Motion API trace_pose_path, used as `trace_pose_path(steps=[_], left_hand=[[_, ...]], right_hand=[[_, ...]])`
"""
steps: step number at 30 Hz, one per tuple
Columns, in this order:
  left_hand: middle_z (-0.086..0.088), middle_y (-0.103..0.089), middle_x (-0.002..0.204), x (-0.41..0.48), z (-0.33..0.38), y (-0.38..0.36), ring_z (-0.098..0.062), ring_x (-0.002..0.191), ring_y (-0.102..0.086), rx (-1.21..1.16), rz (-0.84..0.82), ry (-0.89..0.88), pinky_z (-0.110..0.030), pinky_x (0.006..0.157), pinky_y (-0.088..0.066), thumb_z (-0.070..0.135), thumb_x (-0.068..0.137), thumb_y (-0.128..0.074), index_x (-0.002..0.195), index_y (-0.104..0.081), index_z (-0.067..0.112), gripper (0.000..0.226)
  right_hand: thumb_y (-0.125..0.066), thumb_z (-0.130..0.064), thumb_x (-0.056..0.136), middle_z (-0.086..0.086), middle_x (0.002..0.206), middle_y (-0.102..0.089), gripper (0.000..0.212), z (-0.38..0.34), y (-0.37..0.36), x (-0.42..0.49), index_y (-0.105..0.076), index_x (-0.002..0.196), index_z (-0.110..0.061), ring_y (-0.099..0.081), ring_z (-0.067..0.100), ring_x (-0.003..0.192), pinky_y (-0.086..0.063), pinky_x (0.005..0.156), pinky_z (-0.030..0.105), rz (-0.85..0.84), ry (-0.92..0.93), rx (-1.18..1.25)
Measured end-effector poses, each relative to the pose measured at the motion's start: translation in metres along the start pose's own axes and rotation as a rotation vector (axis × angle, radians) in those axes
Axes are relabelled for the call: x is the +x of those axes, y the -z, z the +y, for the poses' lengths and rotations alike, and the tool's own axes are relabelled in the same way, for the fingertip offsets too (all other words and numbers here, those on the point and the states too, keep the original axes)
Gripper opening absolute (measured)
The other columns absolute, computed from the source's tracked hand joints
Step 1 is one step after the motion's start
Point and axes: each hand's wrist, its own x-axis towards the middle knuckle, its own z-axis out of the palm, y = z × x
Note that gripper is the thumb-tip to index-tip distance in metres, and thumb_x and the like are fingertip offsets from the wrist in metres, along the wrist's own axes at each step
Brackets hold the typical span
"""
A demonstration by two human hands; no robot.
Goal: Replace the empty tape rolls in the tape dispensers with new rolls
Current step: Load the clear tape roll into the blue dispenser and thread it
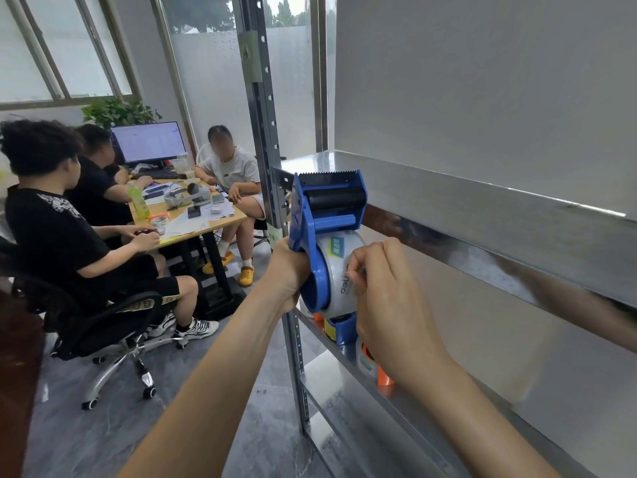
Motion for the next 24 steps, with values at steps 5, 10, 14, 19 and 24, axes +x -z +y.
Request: trace_pose_path(steps=[5, 10, 14, 19, 24], left_hand=[[-0.010, -0.063, 0.082, -0.001, 0.000, 0.001, -0.029, 0.081, -0.059, -0.048, -0.023, 0.018, -0.044, 0.086, -0.047, 0.010, 0.094, -0.042, 0.079, -0.059, 0.011, 0.023], [-0.009, -0.061, 0.080, -0.003, 0.002, 0.001, -0.024, 0.074, -0.058, -0.062, -0.035, -0.001, -0.035, 0.073, -0.048, 0.010, 0.095, -0.041, 0.078, -0.058, 0.011, 0.024], [-0.010, -0.062, 0.082, -0.002, 0.000, 0.000, -0.024, 0.075, -0.059, -0.054, -0.039, -0.006, -0.034, 0.072, -0.049, 0.007, 0.095, -0.042, 0.080, -0.059, 0.011, 0.023], [-0.011, -0.064, 0.089, 0.002, -0.001, 0.000, -0.029, 0.085, -0.061, -0.043, -0.021, 0.003, -0.044, 0.085, -0.049, 0.011, 0.095, -0.041, 0.088, -0.060, 0.009, 0.020], [-0.012, -0.065, 0.090, 0.006, -0.002, -0.001, -0.029, 0.084, -0.062, -0.036, 0.016, -0.032, -0.044, 0.085, -0.051, 0.009, 0.095, -0.042, 0.095, -0.060, 0.005, 0.018]], right_hand=[[-0.042, -0.024, 0.089, 0.003, 0.097, -0.048, 0.020, 0.004, -0.004, -0.004, -0.053, 0.100, -0.012, -0.045, 0.012, 0.071, -0.033, 0.056, 0.016, 0.093, 0.032, 0.008], [-0.056, -0.019, 0.094, 0.002, 0.099, -0.052, 0.023, 0.014, -0.003, -0.010, -0.071, 0.104, -0.006, -0.049, 0.016, 0.072, -0.045, 0.055, 0.032, 0.201, 0.132, 0.055], [-0.067, -0.011, 0.088, 0.008, 0.088, -0.061, 0.011, 0.016, -0.005, -0.012, -0.075, 0.091, -0.004, -0.054, 0.018, 0.075, -0.046, 0.061, 0.034, 0.251, 0.132, 0.120], [-0.076, -0.010, 0.079, -0.004, 0.084, -0.061, 0.003, 0.010, 0.000, -0.007, -0.075, 0.081, -0.012, -0.052, 0.000, 0.078, -0.037, 0.070, 0.007, 0.181, -0.158, 0.334], [-0.069, -0.012, 0.082, -0.004, 0.081, -0.061, 0.004, 0.005, 0.000, -0.002, -0.070, 0.079, -0.014, -0.047, -0.002, 0.074, -0.035, 0.068, 0.005, 0.162, -0.198, 0.278]])
